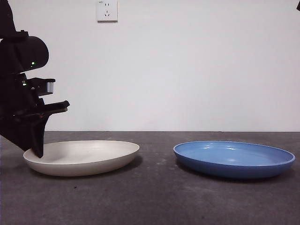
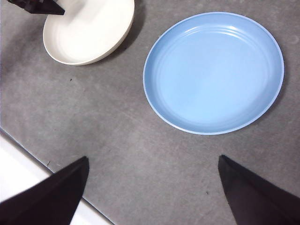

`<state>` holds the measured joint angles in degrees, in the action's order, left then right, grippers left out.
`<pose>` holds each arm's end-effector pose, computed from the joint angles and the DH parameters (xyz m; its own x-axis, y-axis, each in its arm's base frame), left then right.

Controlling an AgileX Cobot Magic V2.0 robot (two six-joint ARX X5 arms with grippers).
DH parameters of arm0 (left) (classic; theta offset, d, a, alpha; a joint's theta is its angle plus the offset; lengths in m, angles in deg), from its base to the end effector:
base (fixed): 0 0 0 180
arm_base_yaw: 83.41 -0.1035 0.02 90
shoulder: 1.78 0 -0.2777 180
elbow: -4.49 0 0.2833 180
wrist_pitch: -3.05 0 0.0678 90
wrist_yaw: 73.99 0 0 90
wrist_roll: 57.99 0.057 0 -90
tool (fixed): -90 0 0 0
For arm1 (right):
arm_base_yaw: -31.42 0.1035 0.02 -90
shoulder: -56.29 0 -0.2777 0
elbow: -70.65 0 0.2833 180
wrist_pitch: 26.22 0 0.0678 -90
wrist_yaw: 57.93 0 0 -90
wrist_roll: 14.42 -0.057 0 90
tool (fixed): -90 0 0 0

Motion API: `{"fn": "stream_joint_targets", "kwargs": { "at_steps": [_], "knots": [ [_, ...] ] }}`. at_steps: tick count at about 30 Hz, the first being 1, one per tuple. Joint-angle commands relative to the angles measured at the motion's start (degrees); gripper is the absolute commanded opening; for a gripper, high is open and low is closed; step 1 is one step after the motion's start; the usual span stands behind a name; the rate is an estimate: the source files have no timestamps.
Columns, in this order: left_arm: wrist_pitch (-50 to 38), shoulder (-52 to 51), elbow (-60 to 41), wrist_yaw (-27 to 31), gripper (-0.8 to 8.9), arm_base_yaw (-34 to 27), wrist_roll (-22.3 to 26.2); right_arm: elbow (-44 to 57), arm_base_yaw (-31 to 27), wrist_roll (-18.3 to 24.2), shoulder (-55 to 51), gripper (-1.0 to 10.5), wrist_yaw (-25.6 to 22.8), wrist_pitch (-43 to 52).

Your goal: Pick up the white plate, put it on the blue plate, put it on desk

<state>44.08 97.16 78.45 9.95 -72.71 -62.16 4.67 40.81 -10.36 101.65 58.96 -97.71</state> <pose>0.3630 -0.0747 0.1445 0.3777 -0.1788 -0.9085 0.1609 0.9789 -0.1258 0.1585 0.0523 0.3088 0.4815 0.5380 -0.6918 -0.4802 0.8223 0.3053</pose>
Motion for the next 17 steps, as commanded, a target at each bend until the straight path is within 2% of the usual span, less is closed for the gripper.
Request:
{"fn": "stream_joint_targets", "kwargs": {
  "at_steps": [1, 7, 17],
  "knots": [
    [-0.04, 0.59, 1.14, 0.35, 0.09, -0.04, 0.02, -1.01, 0.24, -0.63, 0.26, 4.4, 0.07, 0.59],
    [0.2, -2.86, 1.66, 0.33, 0.09, -0.09, -0.57, -1.01, 0.24, -0.63, 0.26, 4.4, 0.07, 0.63],
    [1.66, -14.78, 1.66, -1.7, 0.09, 2.51, -5.53, -1.01, 0.24, -1.09, 0.2, 4.4, 0.07, 0.72]
  ]
}}
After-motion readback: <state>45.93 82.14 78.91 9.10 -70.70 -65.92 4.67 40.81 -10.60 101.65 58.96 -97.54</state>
